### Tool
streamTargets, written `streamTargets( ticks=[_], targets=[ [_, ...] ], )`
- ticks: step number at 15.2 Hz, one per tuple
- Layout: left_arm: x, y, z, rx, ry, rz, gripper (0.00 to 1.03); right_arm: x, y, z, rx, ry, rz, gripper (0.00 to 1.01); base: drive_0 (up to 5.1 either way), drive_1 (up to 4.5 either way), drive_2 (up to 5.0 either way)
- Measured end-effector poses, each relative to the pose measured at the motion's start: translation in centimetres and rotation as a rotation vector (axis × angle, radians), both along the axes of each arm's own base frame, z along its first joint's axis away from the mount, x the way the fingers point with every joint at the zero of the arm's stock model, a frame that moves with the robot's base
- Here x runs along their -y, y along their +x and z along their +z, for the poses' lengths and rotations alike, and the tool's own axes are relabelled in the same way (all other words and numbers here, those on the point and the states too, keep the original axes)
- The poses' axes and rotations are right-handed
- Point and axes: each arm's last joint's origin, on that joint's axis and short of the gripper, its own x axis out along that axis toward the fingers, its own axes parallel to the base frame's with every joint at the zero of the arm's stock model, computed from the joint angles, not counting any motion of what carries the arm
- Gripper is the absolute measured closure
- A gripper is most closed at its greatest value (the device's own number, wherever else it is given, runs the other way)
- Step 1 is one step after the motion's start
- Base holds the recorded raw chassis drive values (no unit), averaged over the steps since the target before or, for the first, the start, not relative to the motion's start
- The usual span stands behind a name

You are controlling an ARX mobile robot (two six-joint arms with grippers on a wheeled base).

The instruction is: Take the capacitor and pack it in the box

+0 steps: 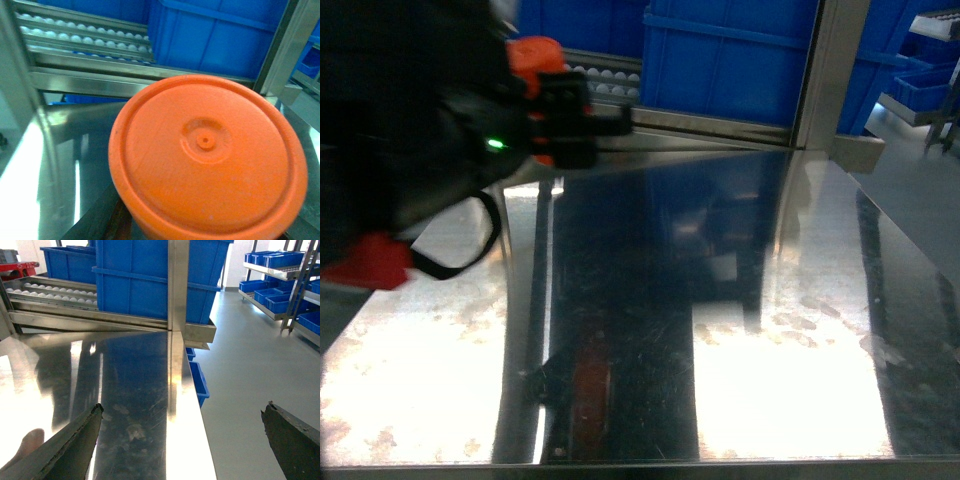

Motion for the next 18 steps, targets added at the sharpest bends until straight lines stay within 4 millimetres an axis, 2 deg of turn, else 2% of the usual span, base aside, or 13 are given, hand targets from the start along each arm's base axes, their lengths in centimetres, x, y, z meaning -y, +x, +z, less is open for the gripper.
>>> streamTargets(
  ticks=[1,4,7,9,10,12,18],
  targets=[
    [-1.8,-2.8,0.8,0.017,0.0,0.022,0.58,0.0,0.0,0.0,0.0,0.0,0.0,0.03,0.0,0.0,0.0],
    [-5.9,-10.8,1.3,0.008,0.006,0.036,0.58,0.0,0.0,0.0,0.0,0.0,0.0,0.03,0.0,0.0,0.0],
    [-8.5,-16.5,2.1,0.03,-0.022,-0.003,0.58,0.0,0.0,0.0,0.0,0.0,0.0,0.03,0.0,0.0,0.0],
    [-8.7,-17.3,2.9,0.082,-0.047,-0.011,0.59,0.0,0.0,0.0,0.0,0.0,0.0,0.03,0.0,0.0,0.0],
    [-8.6,-17.3,2.7,0.087,-0.025,0.04,0.59,0.0,0.0,0.0,0.0,0.0,0.0,0.03,0.0,0.0,0.0],
    [-10.3,-18.5,1.6,0.094,0.047,0.185,0.59,0.0,0.0,0.0,0.0,0.0,0.0,0.03,0.0,0.0,0.0],
    [-12.0,-20.4,0.0,0.094,0.053,0.176,0.59,0.0,0.0,0.0,0.0,0.0,0.0,0.03,0.0,0.0,0.0]
  ],
)
